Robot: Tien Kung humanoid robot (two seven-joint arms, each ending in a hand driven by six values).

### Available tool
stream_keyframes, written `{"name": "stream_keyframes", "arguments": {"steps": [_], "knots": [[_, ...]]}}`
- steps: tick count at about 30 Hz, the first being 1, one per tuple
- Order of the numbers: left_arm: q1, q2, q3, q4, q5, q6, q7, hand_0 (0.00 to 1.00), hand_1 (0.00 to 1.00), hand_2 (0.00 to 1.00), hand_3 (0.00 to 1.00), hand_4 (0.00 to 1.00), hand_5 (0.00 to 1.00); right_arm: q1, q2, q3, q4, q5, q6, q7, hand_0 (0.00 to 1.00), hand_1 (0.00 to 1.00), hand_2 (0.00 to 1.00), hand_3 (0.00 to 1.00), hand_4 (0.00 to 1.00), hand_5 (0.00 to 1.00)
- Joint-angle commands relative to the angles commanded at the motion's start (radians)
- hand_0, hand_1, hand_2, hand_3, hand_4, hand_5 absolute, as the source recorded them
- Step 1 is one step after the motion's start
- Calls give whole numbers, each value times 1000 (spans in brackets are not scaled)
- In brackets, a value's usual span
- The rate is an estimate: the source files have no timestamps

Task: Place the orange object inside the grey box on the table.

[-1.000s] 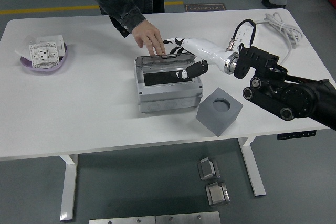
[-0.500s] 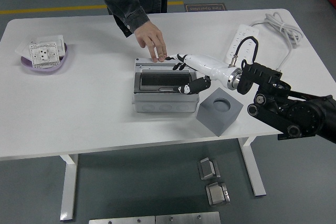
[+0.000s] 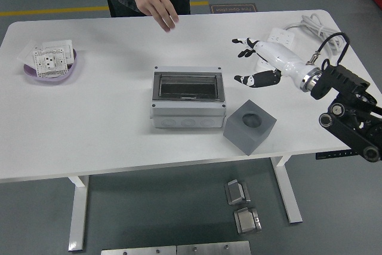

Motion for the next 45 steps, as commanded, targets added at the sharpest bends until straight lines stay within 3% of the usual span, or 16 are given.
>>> {"name": "stream_keyframes", "arguments": {"steps": [5,9,15,21,31,37,38,45], "knots": [[7,-7,0,1,-4,0,-1,660,614,519,560,476,147,-126,-12,169,65,87,-53,74,789,674,695,962,773,335],[13,-13,9,2,-16,1,-4,660,615,518,559,476,146,-245,6,304,91,235,-55,168,773,659,687,934,771,348],[17,-13,10,5,-19,0,-11,660,613,518,559,476,146,-404,20,473,97,472,17,292,730,640,677,877,770,372],[14,-5,-9,5,1,-1,-13,660,616,518,559,476,146,-512,7,579,128,685,87,314,719,639,675,841,774,392],[11,5,-8,5,3,-2,-16,660,615,519,559,477,150,-544,6,612,152,889,135,303,734,680,715,839,796,439],[12,14,-10,5,6,-3,-13,660,615,519,559,477,150,-547,5,615,155,910,141,306,734,680,715,839,796,439],[12,16,-5,5,1,-3,-14,660,618,522,562,483,150,-548,7,615,153,913,142,308,759,735,767,853,821,484],[13,31,39,5,-44,-2,-21,660,622,523,564,493,155,-553,25,607,140,926,146,314,812,780,800,856,822,492]]}}
